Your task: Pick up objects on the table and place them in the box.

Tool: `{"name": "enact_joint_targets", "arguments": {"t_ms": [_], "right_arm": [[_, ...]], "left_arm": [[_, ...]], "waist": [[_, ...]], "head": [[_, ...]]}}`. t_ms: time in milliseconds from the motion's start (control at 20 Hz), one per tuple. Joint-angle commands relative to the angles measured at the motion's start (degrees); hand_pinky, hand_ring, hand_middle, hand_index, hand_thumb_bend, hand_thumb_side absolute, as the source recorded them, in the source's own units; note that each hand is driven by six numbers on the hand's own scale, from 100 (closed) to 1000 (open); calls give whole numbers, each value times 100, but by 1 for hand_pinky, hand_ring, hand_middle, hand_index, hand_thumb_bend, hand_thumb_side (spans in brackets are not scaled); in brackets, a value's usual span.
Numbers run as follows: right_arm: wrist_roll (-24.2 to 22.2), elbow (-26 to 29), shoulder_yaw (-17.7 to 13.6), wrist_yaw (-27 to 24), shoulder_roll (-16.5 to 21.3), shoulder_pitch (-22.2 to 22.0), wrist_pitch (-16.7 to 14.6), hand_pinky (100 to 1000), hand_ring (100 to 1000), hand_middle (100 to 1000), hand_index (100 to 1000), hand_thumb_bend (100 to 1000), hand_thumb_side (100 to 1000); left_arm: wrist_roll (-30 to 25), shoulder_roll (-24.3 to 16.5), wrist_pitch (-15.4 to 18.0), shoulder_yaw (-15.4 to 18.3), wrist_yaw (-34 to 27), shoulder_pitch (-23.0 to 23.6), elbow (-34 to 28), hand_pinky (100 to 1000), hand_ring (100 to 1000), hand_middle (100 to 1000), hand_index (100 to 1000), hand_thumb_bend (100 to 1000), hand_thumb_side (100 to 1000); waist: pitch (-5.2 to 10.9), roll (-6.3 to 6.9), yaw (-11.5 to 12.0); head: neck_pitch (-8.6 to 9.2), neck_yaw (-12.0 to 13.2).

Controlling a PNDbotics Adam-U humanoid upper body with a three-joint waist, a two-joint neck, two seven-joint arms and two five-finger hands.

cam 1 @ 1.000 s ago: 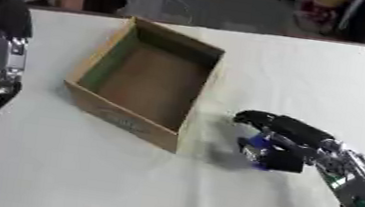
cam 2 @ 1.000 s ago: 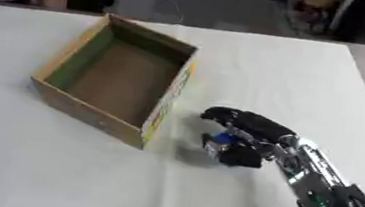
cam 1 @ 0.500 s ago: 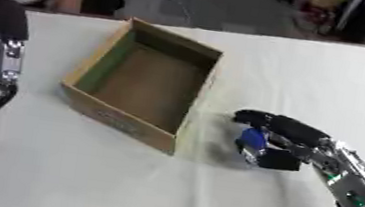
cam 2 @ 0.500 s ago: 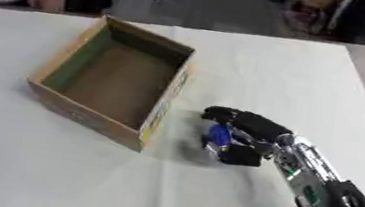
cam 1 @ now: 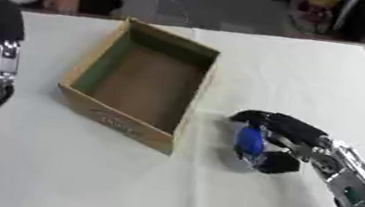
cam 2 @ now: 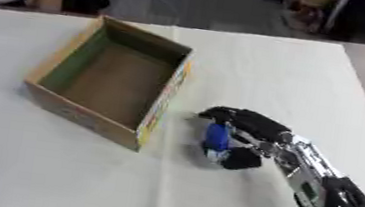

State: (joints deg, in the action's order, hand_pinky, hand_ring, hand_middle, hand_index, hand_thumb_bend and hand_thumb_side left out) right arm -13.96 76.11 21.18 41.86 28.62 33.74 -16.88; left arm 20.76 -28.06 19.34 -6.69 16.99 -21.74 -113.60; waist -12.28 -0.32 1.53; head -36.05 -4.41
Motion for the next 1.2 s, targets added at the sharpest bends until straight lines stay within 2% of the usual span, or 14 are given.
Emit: {"name": "enact_joint_targets", "arguments": {"t_ms": [50,150,300,450,500,550,750,900,1200], "right_arm": [[766,-119,-7,-71,20,34,-218,100,199,346,452,100,224],[1269,-188,19,-334,-26,33,-514,100,121,256,447,100,219],[1843,-284,48,-853,-96,51,-915,100,100,233,449,100,247],[2187,-212,94,-1295,-123,83,-1118,100,100,225,448,100,224],[2262,-131,107,-1455,-134,93,-1123,100,100,224,451,100,296],[2298,-51,121,-1595,-131,97,-1099,100,100,221,451,100,246],[2330,585,112,-2340,-104,159,-791,100,100,218,456,100,279],[2293,1280,25,-2964,-21,249,-529,100,100,217,457,100,288],[2300,2268,-125,-3716,200,424,-168,100,100,218,456,100,273]], "left_arm": [[-19,-56,6,35,26,-68,-99,656,692,900,766,100,750],[-19,-51,6,36,26,-78,-99,656,692,900,766,100,750],[-17,-42,9,38,23,-91,-99,656,692,900,766,100,750],[-20,-35,9,36,23,-96,-99,656,692,900,766,100,751],[-19,-33,11,36,21,-98,-99,657,692,900,765,100,751],[-17,-33,14,36,19,-99,-99,657,692,900,765,100,750],[-10,-35,32,37,13,-105,-99,658,693,900,766,100,749],[-2,-42,50,38,3,-113,-99,659,694,900,766,100,748],[23,-44,104,47,-13,-146,-99,662,696,898,766,100,745]], "waist": [[51,31,-1],[44,37,3],[33,49,7],[27,57,9],[27,59,10],[26,59,11],[35,57,10],[49,50,10],[61,39,21]], "head": [[81,-80],[88,-90],[89,-103],[86,-125],[86,-131],[86,-135],[72,-156],[69,-165],[64,-172]]}}
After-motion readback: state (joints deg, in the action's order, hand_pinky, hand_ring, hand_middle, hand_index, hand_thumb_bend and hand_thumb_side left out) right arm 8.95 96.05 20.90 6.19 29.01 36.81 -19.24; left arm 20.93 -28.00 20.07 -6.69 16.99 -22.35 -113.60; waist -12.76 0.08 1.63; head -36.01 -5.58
